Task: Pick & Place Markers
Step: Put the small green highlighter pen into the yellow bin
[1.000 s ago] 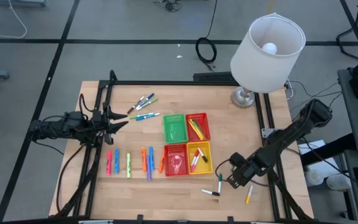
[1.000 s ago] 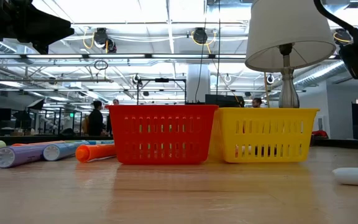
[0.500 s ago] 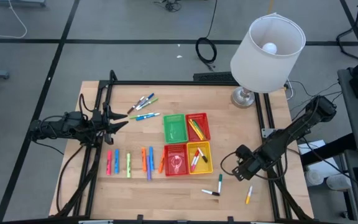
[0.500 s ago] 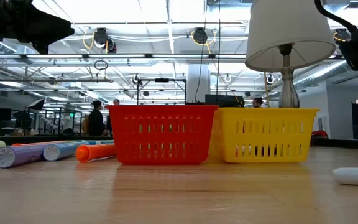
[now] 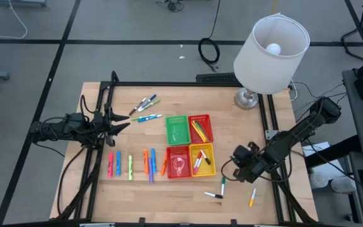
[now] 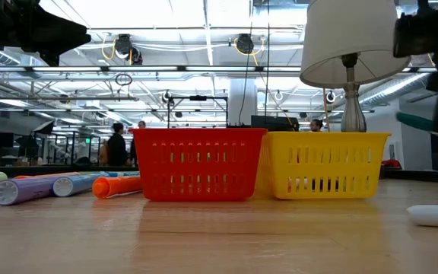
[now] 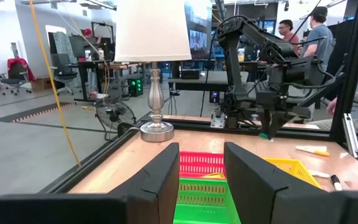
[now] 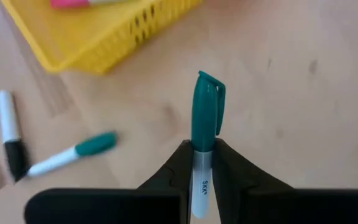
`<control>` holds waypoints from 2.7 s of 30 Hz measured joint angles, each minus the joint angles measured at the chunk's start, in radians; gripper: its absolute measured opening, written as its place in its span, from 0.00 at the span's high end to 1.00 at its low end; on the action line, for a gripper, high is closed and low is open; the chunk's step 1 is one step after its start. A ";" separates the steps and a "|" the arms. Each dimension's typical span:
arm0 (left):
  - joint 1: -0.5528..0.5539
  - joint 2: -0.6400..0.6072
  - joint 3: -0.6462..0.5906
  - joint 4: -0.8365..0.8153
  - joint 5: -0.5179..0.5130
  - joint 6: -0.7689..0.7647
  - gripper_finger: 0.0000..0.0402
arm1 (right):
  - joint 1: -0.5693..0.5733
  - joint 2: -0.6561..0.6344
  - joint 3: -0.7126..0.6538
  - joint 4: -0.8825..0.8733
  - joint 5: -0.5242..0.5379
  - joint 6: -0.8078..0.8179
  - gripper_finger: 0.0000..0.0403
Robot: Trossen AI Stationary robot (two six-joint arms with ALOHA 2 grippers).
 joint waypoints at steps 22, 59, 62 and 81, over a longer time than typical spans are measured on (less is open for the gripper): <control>0.000 0.000 0.000 0.000 0.000 0.000 0.67 | -0.157 -0.001 -0.116 0.422 0.140 -0.523 0.93; 0.000 0.000 0.000 0.000 0.000 0.000 0.67 | -0.206 0.004 -0.117 0.904 0.020 -1.017 0.94; 0.000 0.000 0.000 0.000 0.000 0.000 0.67 | -0.215 0.005 -0.080 0.850 0.019 -1.020 0.94; 0.000 0.000 0.000 0.000 0.000 0.000 0.67 | -0.324 0.253 0.133 0.635 -0.110 -1.012 0.93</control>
